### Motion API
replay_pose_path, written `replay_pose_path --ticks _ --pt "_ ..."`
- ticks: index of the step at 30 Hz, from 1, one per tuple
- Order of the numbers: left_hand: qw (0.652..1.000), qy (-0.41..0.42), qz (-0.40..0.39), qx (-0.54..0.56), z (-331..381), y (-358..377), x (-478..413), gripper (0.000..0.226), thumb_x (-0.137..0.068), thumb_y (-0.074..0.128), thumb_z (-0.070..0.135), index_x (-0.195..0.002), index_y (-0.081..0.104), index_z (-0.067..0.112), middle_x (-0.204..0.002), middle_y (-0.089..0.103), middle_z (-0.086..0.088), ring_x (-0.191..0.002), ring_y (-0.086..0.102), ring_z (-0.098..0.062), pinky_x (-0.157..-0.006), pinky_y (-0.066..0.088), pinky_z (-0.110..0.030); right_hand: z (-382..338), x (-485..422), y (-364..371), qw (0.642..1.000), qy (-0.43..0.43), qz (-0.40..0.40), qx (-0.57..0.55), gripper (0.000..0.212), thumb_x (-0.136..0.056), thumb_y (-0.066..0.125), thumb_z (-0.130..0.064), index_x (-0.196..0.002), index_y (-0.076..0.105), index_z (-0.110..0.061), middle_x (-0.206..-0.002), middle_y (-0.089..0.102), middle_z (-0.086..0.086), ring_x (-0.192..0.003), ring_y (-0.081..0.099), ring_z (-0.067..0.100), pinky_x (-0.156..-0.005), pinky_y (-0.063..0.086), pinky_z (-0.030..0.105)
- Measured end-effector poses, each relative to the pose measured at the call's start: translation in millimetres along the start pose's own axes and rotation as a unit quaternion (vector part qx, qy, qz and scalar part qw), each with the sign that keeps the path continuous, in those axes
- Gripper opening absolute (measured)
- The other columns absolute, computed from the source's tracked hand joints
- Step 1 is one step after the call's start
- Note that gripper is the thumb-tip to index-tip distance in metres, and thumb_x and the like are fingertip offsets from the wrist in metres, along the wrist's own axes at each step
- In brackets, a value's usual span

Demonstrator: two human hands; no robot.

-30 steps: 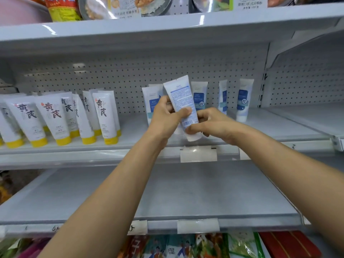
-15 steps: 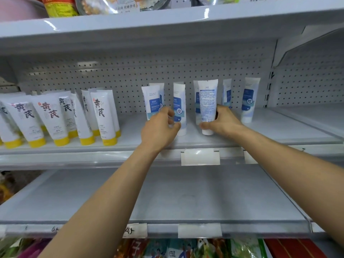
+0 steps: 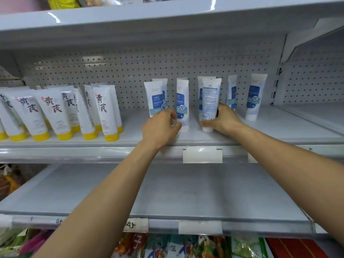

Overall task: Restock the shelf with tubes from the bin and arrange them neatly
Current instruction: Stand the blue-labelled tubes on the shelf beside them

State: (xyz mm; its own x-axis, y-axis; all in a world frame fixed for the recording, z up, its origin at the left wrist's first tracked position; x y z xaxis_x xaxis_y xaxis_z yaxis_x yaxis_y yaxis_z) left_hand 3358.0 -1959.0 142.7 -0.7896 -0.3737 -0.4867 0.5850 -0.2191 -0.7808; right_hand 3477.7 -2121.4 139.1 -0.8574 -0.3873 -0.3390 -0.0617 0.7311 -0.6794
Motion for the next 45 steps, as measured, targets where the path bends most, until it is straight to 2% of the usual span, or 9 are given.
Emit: replay_pose_path --ticks 5,10,16,24,30,34,38,41,45 --pt "1.000 0.000 -0.007 -0.017 2.2 -1.4 3.9 0.026 -0.090 0.059 0.040 -0.110 0.056 0.024 -0.107 0.065 0.005 -0.093 0.060 -0.019 -0.079 0.052 -0.035 3.3 8.5 -2.5 1.000 0.015 -0.020 -0.001 0.060 -0.076 0.077 -0.038 -0.125 0.050 -0.016 -0.125 0.061 0.005 -0.110 0.059 0.023 -0.092 0.050 0.038" --pt "1.000 0.004 0.023 -0.020 4.9 -12.9 21.8 0.024 -0.089 0.058 0.040 -0.109 0.057 0.026 -0.104 0.065 0.007 -0.092 0.062 -0.019 -0.080 0.055 -0.040 -0.4 37.7 -17.2 0.997 0.022 -0.004 0.077 0.049 -0.086 0.065 -0.038 -0.123 0.046 -0.013 -0.118 0.058 0.007 -0.105 0.057 0.027 -0.090 0.050 0.043" --pt "0.995 0.036 0.078 -0.043 9.3 -29.3 71.9 0.026 -0.089 0.058 0.037 -0.112 0.059 0.024 -0.105 0.065 0.008 -0.094 0.061 -0.016 -0.078 0.051 -0.035 -25.8 96.8 -22.2 0.976 -0.120 0.058 0.175 0.041 -0.089 0.058 -0.033 -0.126 0.050 -0.017 -0.126 0.058 0.004 -0.117 0.050 0.026 -0.094 0.043 0.041" --pt "0.995 -0.017 0.056 -0.085 -49.4 -35.4 158.8 0.030 -0.089 0.059 0.038 -0.116 0.058 0.024 -0.109 0.063 0.007 -0.100 0.058 -0.016 -0.076 0.050 -0.033 -70.6 163.9 54.1 0.949 -0.271 -0.014 0.162 0.033 -0.090 0.056 -0.029 -0.122 0.051 -0.020 -0.123 0.057 0.000 -0.112 0.051 0.022 -0.087 0.043 0.036" --pt "0.987 -0.117 -0.011 -0.109 -156.3 -40.1 220.7 0.035 -0.091 0.056 0.043 -0.120 0.056 0.024 -0.114 0.061 0.005 -0.101 0.059 -0.017 -0.082 0.051 -0.037 -117.2 200.8 176.1 0.927 -0.313 -0.161 0.132 0.036 -0.093 0.052 -0.038 -0.126 0.047 -0.026 -0.131 0.052 -0.006 -0.109 0.055 0.017 -0.083 0.047 0.035" --pt "0.969 -0.207 -0.077 -0.108 -259.3 -51.7 265.0 0.033 -0.087 0.059 0.042 -0.113 0.058 0.022 -0.105 0.061 0.001 -0.094 0.061 -0.021 -0.073 0.048 -0.034 -163.9 222.5 270.6 0.902 -0.336 -0.245 0.116 0.039 -0.093 0.052 -0.040 -0.129 0.045 -0.026 -0.130 0.049 -0.004 -0.109 0.053 0.017 -0.077 0.041 0.032" --pt "0.939 -0.296 -0.149 -0.088 -376.0 -72.9 313.4 0.033 -0.090 0.058 0.044 -0.109 0.056 0.017 -0.107 0.062 0.000 -0.093 0.061 -0.023 -0.070 0.045 -0.032 -214.1 246.1 378.2 0.881 -0.318 -0.336 0.094 0.034 -0.091 0.052 -0.038 -0.122 0.048 -0.025 -0.125 0.048 -0.002 -0.104 0.054 0.020 -0.079 0.048 0.036" --pt "0.912 -0.369 -0.174 -0.051 -463.9 -93.5 351.0 0.038 -0.092 0.058 0.043 -0.121 0.054 0.019 -0.113 0.061 0.002 -0.093 0.061 -0.019 -0.076 0.048 -0.032 -248.5 267.2 461.7 0.860 -0.303 -0.401 0.089 0.032 -0.089 0.054 -0.038 -0.117 0.051 -0.023 -0.122 0.052 -0.002 -0.104 0.056 0.021 -0.081 0.049 0.037" --pt "0.866 -0.470 -0.173 0.010 -571.4 -106.5 395.0 0.034 -0.092 0.061 0.033 -0.120 0.058 0.014 -0.112 0.065 -0.005 -0.100 0.061 -0.024 -0.085 0.047 -0.033 -277.8 289.2 563.1 0.836 -0.265 -0.473 0.085 0.031 -0.088 0.056 -0.030 -0.117 0.055 -0.017 -0.122 0.056 0.004 -0.108 0.056 0.024 -0.087 0.047 0.035"
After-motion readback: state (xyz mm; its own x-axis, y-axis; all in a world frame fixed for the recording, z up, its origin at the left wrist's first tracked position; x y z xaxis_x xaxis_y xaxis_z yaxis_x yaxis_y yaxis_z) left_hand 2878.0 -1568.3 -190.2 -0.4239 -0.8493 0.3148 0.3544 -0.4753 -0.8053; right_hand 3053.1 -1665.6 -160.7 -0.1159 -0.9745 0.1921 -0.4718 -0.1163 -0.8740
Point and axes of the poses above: each hand's wrist, its own x-axis away from the middle knuckle, its own y-axis out of the palm, z = x × y, the point moved 6 cm from there along -x, towards the middle knuckle
